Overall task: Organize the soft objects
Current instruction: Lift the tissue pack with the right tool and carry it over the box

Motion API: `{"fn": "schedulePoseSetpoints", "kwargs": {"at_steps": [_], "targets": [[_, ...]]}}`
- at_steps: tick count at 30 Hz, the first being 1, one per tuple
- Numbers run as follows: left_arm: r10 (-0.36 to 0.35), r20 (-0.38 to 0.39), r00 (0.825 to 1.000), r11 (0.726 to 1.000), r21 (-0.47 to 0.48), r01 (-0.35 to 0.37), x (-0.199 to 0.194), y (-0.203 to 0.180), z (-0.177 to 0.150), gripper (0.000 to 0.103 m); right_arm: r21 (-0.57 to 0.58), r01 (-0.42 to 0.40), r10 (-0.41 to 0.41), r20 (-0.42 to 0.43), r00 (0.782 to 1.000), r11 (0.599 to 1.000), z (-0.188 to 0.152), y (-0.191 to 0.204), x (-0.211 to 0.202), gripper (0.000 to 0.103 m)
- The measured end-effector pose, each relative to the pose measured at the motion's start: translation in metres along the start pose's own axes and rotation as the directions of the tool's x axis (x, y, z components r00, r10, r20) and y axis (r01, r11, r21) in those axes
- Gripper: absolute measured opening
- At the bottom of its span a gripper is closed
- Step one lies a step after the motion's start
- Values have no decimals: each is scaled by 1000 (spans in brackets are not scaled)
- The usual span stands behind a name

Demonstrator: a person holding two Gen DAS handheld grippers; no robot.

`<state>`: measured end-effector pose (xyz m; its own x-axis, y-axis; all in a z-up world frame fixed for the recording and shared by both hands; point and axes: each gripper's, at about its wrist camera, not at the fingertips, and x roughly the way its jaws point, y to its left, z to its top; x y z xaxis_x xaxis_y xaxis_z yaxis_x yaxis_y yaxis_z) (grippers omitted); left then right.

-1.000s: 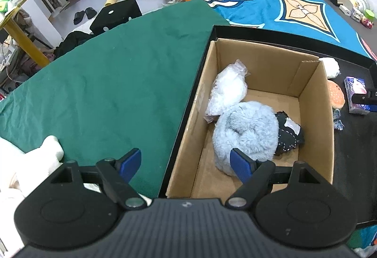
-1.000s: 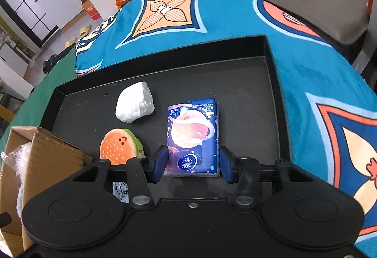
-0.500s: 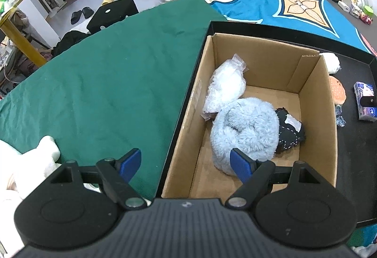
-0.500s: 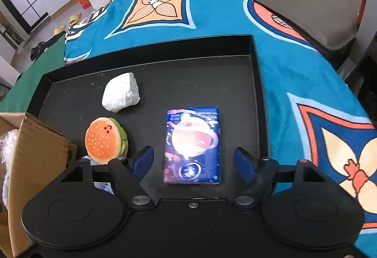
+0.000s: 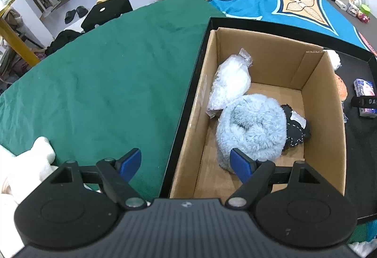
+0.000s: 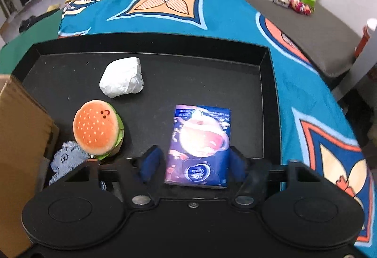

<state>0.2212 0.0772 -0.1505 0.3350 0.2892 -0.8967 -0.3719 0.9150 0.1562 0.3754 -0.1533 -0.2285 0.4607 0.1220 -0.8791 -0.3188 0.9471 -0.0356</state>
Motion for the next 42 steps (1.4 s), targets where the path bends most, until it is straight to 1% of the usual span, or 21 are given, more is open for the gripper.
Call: {"fn": "schedulePoseSetpoints", "kwargs": {"at_steps": [4,8,14,15,18,24,30,35,38,41,42], "targets": [[-9,10,1000,1000,21,8,-4,-1,-1,81,29,-58,59,-11,998,998,-1,-5,-4,51],[19,29,999,999,44,-20,-7,-2,-6,81,43,-65,65,6,998,997,-1,-8,-14,51],[5,33,999,999,46,-6,-10,1,-17,80,42,-87,84,53,995,995,0,-11,-33,51],[6,36,999,999,45,-8,-11,1,-18,78,42,-90,88,64,994,995,0,-11,-37,51],[-4,56,998,1000,26,2,-17,5,-19,78,39,-104,100,93,991,994,2,-12,-49,51],[0,89,996,1000,13,-1,-30,11,-19,78,23,-133,128,157,979,991,6,-11,-71,51],[-15,115,993,1000,19,13,-35,13,-20,78,-3,-198,195,208,958,980,9,-4,-93,51],[-25,125,992,999,28,22,-34,14,-24,75,-27,-252,251,247,936,967,12,4,-111,51],[-38,137,990,999,29,35,-35,15,-25,74,-40,-302,301,268,915,952,14,8,-117,51],[-50,136,989,998,31,46,-33,16,-29,74,-53,-337,338,276,900,940,16,15,-122,51],[-54,132,990,998,28,51,-32,17,-30,70,-59,-343,345,279,896,938,16,17,-124,50]]}}
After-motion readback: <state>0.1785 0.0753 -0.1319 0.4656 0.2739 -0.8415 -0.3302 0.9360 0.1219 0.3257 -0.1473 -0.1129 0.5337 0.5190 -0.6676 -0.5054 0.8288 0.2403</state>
